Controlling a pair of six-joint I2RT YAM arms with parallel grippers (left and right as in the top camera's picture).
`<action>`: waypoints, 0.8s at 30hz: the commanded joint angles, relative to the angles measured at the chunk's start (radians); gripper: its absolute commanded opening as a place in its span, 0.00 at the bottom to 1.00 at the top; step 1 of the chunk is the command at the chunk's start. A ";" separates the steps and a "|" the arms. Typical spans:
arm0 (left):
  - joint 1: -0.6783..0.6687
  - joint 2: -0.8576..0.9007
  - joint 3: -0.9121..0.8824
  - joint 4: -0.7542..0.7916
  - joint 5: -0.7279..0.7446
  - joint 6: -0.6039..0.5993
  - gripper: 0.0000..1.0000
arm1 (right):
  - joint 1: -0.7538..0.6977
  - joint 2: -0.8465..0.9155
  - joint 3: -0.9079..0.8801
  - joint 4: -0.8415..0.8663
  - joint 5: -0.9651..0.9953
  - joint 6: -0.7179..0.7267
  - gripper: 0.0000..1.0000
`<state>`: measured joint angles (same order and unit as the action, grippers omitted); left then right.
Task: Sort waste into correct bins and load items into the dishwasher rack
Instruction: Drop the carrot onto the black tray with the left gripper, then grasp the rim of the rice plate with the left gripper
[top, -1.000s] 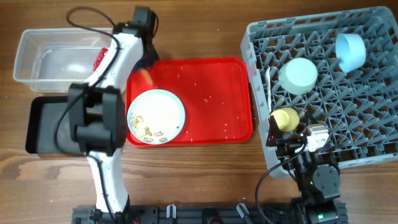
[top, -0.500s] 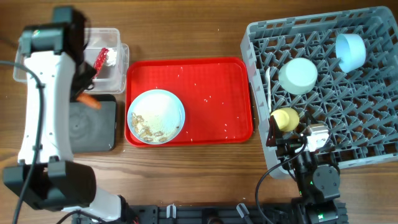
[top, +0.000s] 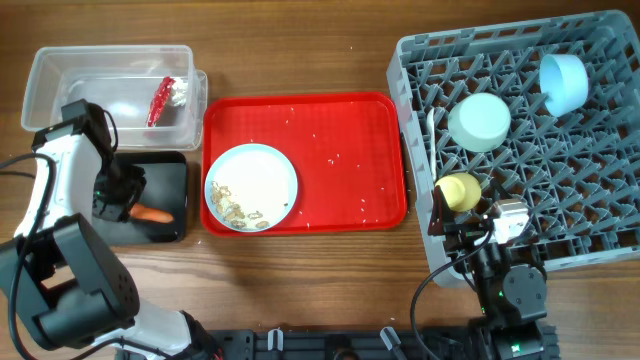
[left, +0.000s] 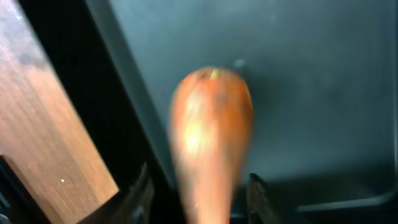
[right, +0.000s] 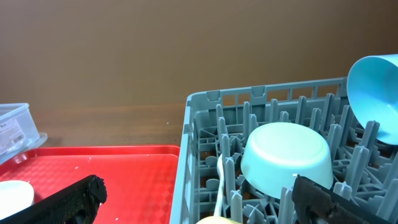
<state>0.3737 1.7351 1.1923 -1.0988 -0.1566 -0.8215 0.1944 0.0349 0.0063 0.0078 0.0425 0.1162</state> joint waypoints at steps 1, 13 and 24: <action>-0.014 -0.069 0.084 -0.051 0.159 0.051 0.57 | -0.006 -0.001 -0.001 0.004 0.002 0.017 1.00; -0.777 -0.078 0.231 0.032 0.110 0.373 0.68 | -0.006 -0.001 -0.001 0.004 0.001 0.017 1.00; -0.953 0.319 0.231 0.075 0.061 0.392 0.39 | -0.006 -0.001 -0.001 0.004 0.002 0.017 1.00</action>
<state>-0.5751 1.9743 1.4258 -1.0271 -0.0731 -0.4469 0.1944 0.0349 0.0063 0.0074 0.0425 0.1162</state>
